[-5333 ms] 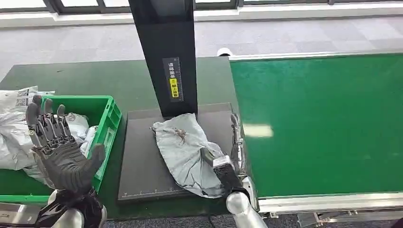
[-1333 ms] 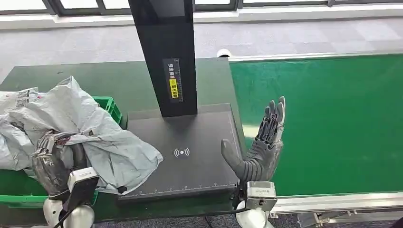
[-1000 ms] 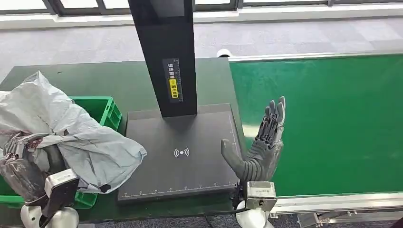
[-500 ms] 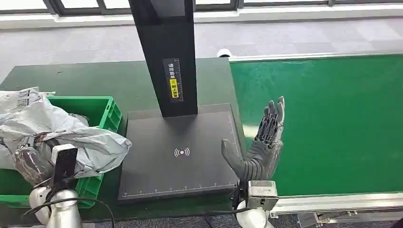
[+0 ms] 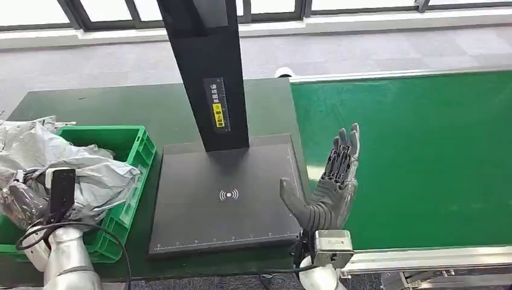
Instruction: Moved the parcel from conveyor to table for the left to box.
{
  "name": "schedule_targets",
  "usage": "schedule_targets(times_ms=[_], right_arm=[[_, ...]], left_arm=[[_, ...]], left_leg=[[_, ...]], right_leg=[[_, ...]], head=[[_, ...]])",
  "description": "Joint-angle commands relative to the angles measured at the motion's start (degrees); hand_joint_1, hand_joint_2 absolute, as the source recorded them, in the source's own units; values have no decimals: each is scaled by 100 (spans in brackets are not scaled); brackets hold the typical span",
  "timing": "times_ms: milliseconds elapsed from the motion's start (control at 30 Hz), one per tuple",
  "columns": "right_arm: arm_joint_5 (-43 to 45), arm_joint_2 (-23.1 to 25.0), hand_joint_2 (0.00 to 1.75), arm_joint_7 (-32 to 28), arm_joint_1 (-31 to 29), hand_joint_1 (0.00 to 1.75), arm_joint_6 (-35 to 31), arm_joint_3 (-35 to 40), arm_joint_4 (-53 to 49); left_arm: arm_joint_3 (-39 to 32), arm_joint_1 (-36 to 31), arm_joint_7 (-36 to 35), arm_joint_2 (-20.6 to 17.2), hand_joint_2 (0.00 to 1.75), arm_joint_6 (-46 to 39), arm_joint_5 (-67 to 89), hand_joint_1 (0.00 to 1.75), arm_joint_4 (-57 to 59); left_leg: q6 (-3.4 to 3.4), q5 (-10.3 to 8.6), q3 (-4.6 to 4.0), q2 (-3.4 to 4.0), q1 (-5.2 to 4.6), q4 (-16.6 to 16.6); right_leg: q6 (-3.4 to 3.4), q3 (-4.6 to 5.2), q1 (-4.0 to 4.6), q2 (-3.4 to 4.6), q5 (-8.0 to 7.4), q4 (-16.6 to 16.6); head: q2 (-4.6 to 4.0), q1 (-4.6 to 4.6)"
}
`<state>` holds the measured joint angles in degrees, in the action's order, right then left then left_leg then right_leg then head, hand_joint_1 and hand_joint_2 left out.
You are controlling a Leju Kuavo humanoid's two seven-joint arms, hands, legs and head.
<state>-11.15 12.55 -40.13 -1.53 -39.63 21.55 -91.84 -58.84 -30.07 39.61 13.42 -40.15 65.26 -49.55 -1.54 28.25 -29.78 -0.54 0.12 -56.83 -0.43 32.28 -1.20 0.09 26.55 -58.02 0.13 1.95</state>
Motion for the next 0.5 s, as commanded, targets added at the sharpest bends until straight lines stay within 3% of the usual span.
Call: schedule_targets(times_ms=[33, 100, 133, 267, 433, 500], right_arm=[[-54, -147, 175, 13, 23, 0, -37, 88, 225], [-54, -147, 175, 13, 23, 0, -37, 88, 225], [-54, -147, 175, 13, 23, 0, -37, 88, 225], [-47, -149, 175, 13, 1, 0, -37, 85, 253], [-69, -142, 175, 13, 18, 0, -37, 26, 260], [-69, -142, 175, 13, 18, 0, -37, 26, 260]], left_arm=[[490, 542, 39, 174, 175, 15, -1142, 175, -511], [490, 542, 39, 174, 175, 15, -1142, 175, -511], [490, 542, 39, 174, 175, 15, -1142, 175, -511], [1334, 1114, 39, 490, 175, 15, -1899, 175, -2141], [2032, 1495, 39, 658, 175, 15, -2463, 175, -3471], [2032, 1495, 39, 658, 175, 15, -2463, 175, -3471]], left_leg=[[-7, -23, -61, 17, 10, 7], [-15, -6, -8, 9, 7, 4], [-23, -26, -42, 22, 14, 12], [-49, -20, 13, 14, 15, 12], [-45, -19, -12, 22, 24, -4], [-54, -19, -18, 25, 22, -13]], right_leg=[[-11, 66, 11, 12, -28, 7], [-23, 20, 9, 4, 2, -6], [-24, 56, 17, 13, -18, 9], [-27, 5, 21, 12, 7, 4], [-24, 70, 36, 15, -5, 11], [-23, 77, 46, 23, -6, 3]], head=[[0, 0], [0, -2], [0, -2], [0, -2], [0, 0], [0, 0]])
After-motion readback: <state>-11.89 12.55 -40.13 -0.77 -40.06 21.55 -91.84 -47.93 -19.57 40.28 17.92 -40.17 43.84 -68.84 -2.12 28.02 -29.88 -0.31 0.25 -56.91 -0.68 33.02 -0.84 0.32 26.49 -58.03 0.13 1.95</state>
